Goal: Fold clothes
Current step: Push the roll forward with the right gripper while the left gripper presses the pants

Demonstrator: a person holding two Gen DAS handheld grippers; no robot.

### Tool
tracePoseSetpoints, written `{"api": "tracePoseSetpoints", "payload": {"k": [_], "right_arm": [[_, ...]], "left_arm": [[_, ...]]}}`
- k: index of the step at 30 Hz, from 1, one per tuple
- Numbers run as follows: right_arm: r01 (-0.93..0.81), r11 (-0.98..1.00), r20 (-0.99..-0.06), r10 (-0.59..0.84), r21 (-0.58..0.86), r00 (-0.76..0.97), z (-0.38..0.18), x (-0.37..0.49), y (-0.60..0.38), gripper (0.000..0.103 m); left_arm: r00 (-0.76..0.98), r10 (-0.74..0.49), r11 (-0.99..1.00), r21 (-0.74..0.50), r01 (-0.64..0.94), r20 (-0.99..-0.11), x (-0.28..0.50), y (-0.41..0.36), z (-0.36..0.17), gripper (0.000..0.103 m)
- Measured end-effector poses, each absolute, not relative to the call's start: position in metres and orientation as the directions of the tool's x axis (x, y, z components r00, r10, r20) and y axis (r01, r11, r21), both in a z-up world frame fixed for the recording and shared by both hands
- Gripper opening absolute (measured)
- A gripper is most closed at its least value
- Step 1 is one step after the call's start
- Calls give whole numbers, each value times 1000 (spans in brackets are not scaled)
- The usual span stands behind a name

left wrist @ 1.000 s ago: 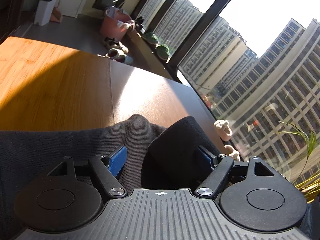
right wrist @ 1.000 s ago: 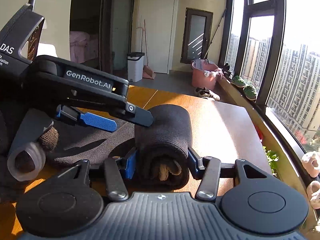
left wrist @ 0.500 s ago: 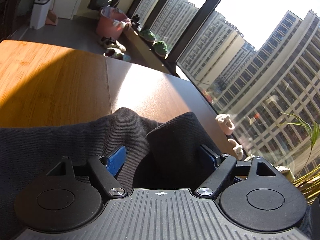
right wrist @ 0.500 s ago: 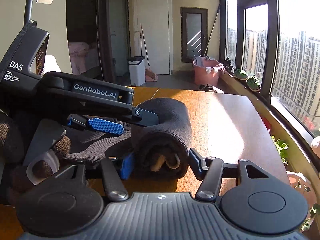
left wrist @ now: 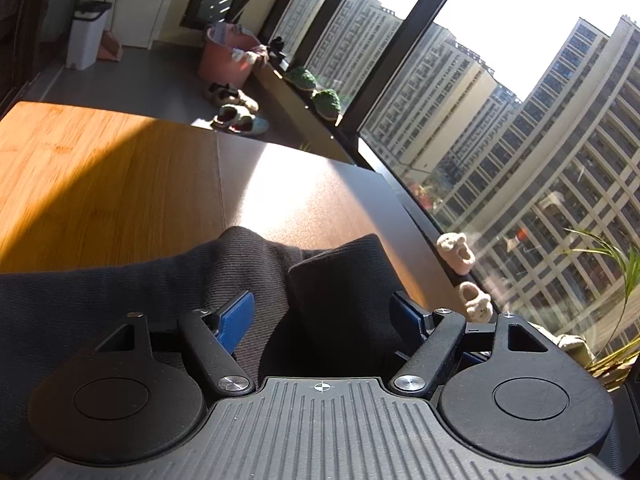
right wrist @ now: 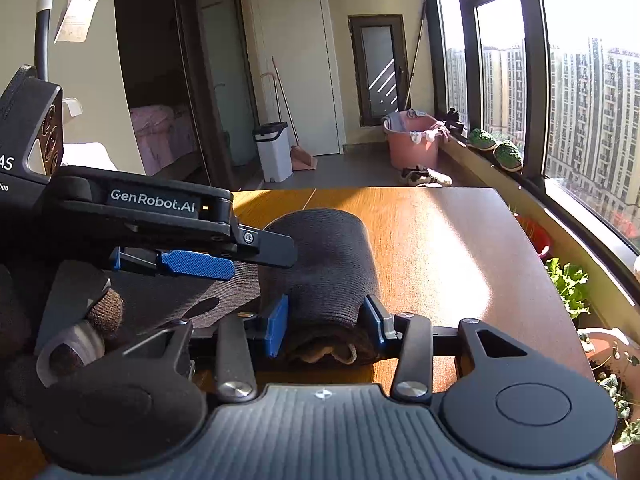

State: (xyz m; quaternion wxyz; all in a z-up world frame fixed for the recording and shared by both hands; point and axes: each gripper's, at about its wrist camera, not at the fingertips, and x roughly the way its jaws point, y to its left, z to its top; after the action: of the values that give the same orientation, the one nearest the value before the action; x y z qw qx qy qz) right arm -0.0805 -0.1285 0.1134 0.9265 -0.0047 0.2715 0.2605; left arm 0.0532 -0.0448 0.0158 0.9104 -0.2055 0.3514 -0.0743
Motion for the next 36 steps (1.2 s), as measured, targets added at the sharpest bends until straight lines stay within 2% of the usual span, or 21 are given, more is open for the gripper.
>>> {"api": "tracePoseSetpoints", "payload": {"k": [2,4,7,10,14,16,19,22,25,28,32,34,36], "right_arm": [[-496,858,-494,492,136,717,116,-84,-130,49],[-497,856,-488,496,140,718,114,-86,-132,60],[-471,869,-504,478,152,720,107,-82,-135,63],[-440,880,-516,464,178,720,103,-75,-137,71],[-447,879,-530,462,168,710,104,-73,-129,70],[-462,875,-547,460,144,700,107,-75,-120,59],[-473,879,-560,425,65,712,114,-80,-108,51],[-477,879,-568,399,12,720,118,-84,-101,49],[-483,874,-556,375,-54,742,121,-91,-92,48],[-490,847,-524,328,-205,786,120,-104,-67,47],[-499,781,-486,293,-374,823,113,-118,-38,48],[-517,777,-484,318,-360,815,114,-120,-38,52],[-525,808,-482,360,-267,799,122,-118,-49,58]], "left_arm": [[733,-259,916,-400,-19,-628,56,-46,9,84],[733,-273,906,-423,-22,-623,58,-42,2,85],[738,-286,899,-437,-13,-611,57,-39,0,86],[744,-297,898,-439,5,-599,55,-38,-1,86],[755,-323,884,-467,25,-571,50,-31,-4,86],[759,-329,880,-474,30,-562,49,-30,-5,85],[763,-336,865,-501,19,-552,46,-26,-3,84],[772,-360,829,-560,7,-524,39,-15,3,84],[790,-363,818,-576,16,-493,32,-5,14,86],[809,-354,825,-565,34,-469,27,0,29,89],[793,-345,847,-530,33,-502,38,-10,28,89],[778,-323,863,-505,8,-539,45,-15,20,87],[766,-322,857,-515,-14,-556,48,-12,10,89]]}}
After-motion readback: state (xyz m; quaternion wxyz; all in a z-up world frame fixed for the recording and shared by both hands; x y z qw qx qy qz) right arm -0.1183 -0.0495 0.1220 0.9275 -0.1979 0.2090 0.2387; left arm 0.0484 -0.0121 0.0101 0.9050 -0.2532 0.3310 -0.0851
